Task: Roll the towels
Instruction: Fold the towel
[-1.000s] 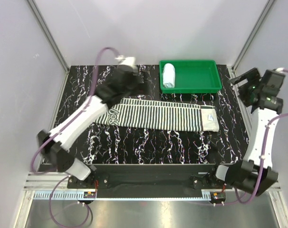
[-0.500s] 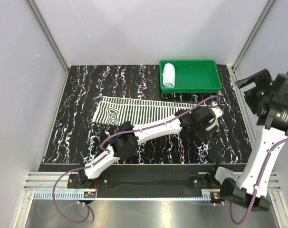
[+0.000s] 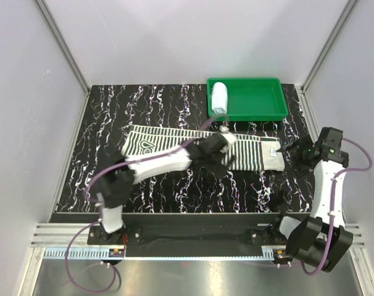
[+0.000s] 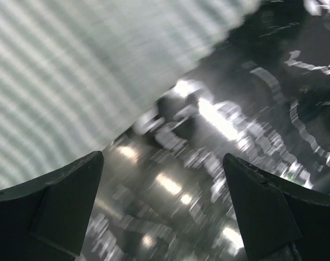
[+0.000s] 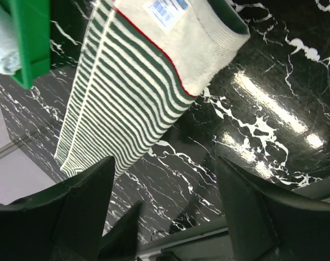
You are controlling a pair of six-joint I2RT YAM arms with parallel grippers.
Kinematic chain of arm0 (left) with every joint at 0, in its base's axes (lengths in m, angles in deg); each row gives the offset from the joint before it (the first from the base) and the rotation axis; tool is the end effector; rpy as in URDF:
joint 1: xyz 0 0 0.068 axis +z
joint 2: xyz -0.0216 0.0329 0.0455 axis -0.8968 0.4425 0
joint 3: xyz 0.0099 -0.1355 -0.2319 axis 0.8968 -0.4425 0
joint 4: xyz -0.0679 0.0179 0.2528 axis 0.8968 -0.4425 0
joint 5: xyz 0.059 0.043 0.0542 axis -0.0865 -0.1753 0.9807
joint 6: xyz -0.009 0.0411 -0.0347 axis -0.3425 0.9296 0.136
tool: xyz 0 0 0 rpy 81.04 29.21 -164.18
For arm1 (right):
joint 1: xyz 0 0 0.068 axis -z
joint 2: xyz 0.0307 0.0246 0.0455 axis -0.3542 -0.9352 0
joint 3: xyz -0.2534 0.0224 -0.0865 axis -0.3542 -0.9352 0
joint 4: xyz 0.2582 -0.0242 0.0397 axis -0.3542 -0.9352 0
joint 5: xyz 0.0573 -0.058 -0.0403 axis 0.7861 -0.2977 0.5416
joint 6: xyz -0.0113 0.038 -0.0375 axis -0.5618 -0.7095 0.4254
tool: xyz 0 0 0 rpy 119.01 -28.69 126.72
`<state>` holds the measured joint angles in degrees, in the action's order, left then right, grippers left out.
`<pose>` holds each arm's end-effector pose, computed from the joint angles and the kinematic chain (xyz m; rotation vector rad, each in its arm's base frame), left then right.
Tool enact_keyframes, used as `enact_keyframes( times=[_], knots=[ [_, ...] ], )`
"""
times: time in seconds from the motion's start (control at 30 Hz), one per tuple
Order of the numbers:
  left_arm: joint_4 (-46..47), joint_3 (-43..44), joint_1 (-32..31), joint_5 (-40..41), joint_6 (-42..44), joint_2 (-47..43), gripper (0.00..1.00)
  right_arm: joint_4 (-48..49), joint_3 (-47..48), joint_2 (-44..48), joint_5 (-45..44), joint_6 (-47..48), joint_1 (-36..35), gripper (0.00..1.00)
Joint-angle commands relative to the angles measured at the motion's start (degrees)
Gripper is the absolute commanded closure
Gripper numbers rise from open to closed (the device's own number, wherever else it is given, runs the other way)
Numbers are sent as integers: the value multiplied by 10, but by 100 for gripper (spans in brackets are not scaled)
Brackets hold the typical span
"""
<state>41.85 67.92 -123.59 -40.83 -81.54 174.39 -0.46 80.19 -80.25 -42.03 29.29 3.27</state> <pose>0.2169 -0.3669 0.2089 0.9795 2.3496 -0.4089 0.1885 -0.0720 0.2876 1.2607 2.2557 0.4959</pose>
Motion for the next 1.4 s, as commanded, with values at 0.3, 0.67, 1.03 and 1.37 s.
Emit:
enact_keyframes(
  times=[0.3, 0.67, 1.03, 1.37],
  knots=[
    [-84, -168, 211, 22, -52, -474, 1, 185, -106, -84, -45, -57, 4, 34],
    [-117, -241, 315, 7, -33, -564, 1, 265, -125, -200, -62, -55, 35, 39],
    [-98, -256, 360, -40, -43, -555, 1, 313, -133, -256, -42, -49, 48, 49],
    [-102, -258, 371, -40, -38, -556, 1, 340, -166, -252, -17, -50, 47, 51]
  ],
)
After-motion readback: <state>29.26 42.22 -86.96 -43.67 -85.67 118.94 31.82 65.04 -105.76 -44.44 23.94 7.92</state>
